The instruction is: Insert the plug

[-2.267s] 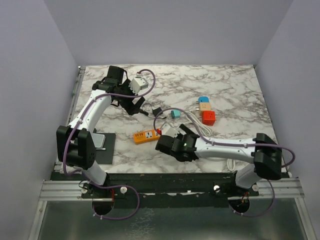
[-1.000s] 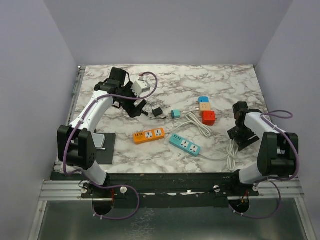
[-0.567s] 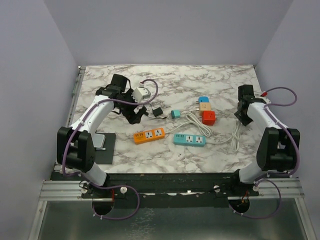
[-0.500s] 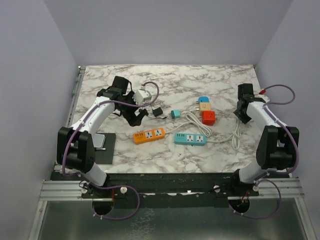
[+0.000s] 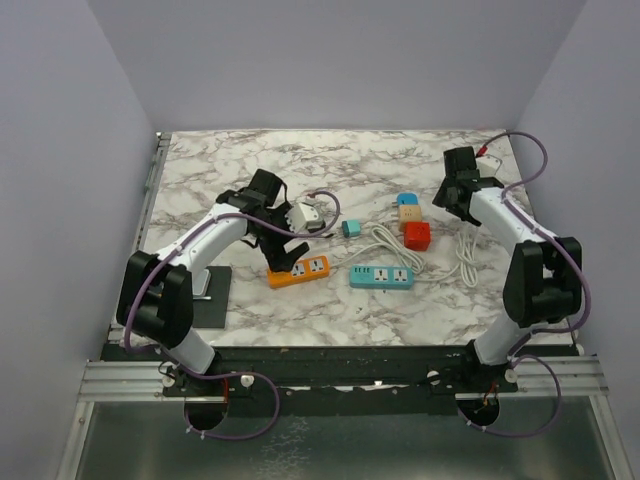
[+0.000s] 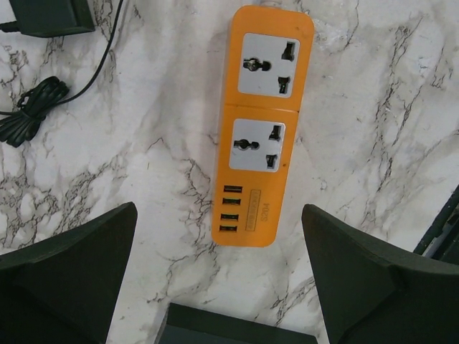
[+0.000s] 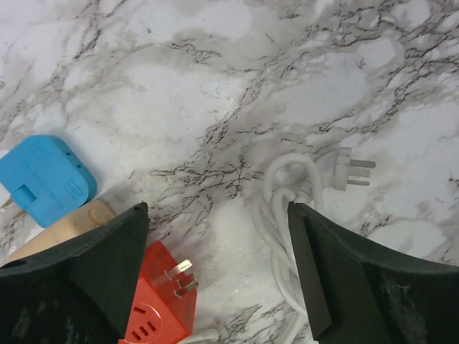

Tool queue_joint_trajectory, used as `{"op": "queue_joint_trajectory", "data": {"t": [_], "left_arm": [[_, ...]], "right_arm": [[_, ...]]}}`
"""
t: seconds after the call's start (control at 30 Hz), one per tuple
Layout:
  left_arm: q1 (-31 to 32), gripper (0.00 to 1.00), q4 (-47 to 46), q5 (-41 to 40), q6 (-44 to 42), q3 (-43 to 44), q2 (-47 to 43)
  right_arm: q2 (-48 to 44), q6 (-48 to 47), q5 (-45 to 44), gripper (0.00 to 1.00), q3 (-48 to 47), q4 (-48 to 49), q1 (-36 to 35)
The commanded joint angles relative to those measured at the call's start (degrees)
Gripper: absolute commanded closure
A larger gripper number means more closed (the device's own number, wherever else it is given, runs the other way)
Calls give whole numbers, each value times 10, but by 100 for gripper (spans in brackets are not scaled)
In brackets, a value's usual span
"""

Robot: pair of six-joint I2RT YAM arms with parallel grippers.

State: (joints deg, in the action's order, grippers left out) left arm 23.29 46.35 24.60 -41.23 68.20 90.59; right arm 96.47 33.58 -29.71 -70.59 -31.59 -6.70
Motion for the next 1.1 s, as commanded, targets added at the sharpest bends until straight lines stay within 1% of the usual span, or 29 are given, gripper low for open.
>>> {"op": "queue_joint_trajectory", "data": {"t": [0.0,0.1,0.3,0.47,0.53,0.67,0.73,0.8,0.9,1.07], "left_arm": [[20,1,-10,-15,-22,-21,13],[31,1,-19,-23,-25,-32,20],[50,1,-39,-30,-25,-39,48],[73,1,-71,-51,-37,-55,57],[82,6,-83,-67,-52,-66,57],[92,29,-99,-100,-94,-88,48],[96,36,-101,-114,-120,-103,34],[101,39,-101,-123,-145,-123,17],[111,40,-101,-136,-177,-157,-9],[124,43,-100,-142,-220,-195,-40]], "right_arm": [[-58,-5,-24,15,-15,-41,6],[-101,-7,3,12,-1,-47,6],[-181,-16,96,7,59,-25,5],[-195,-24,135,5,68,-33,-1],[-193,-28,150,5,68,-35,-5],[-181,-36,162,2,67,-28,-33],[-172,-39,161,1,69,-21,-57],[-158,-40,156,0,71,-18,-77],[-132,-43,143,0,76,-14,-101],[-85,-53,119,0,74,-16,-120]]}}
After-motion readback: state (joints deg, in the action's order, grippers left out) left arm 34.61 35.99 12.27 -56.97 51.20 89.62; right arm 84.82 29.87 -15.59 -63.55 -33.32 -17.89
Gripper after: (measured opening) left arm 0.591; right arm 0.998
